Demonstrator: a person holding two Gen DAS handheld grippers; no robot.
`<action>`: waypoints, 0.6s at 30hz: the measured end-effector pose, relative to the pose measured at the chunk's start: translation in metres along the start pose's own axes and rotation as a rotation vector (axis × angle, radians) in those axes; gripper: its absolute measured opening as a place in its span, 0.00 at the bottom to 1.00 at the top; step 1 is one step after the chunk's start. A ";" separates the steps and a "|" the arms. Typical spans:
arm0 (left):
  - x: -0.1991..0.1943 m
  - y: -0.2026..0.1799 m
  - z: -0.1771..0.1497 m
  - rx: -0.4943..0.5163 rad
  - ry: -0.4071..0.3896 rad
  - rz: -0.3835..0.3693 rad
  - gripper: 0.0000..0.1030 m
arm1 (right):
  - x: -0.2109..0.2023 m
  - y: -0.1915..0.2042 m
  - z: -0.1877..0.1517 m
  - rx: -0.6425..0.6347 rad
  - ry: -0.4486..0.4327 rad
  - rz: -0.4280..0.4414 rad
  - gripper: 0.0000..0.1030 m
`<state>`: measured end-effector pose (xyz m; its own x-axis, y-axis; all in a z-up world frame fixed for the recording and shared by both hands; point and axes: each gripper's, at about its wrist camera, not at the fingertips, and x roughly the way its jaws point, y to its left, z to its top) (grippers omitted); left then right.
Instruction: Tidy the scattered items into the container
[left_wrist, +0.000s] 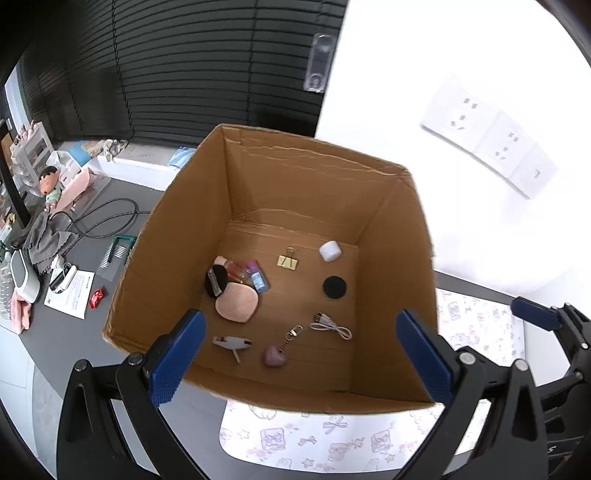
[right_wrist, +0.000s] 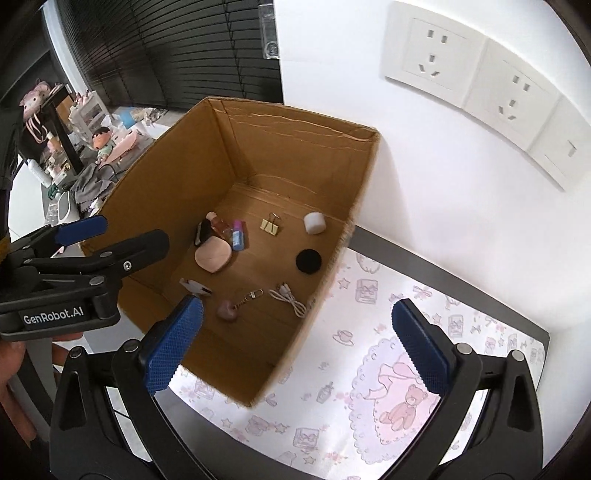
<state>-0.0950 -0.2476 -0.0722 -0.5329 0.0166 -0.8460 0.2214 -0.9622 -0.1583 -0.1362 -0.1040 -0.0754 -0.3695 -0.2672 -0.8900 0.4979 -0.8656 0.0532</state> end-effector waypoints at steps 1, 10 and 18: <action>-0.002 -0.004 -0.001 0.003 -0.002 0.001 1.00 | -0.003 -0.003 -0.002 0.002 -0.004 -0.004 1.00; -0.027 -0.062 -0.016 0.041 -0.033 -0.018 1.00 | -0.040 -0.048 -0.032 0.056 -0.041 -0.021 1.00; -0.036 -0.131 -0.034 0.121 -0.042 -0.049 1.00 | -0.068 -0.101 -0.065 0.142 -0.061 -0.053 1.00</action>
<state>-0.0769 -0.1127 -0.0378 -0.5750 0.0555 -0.8163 0.0951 -0.9864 -0.1340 -0.1099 0.0289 -0.0496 -0.4415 -0.2408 -0.8644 0.3620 -0.9292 0.0740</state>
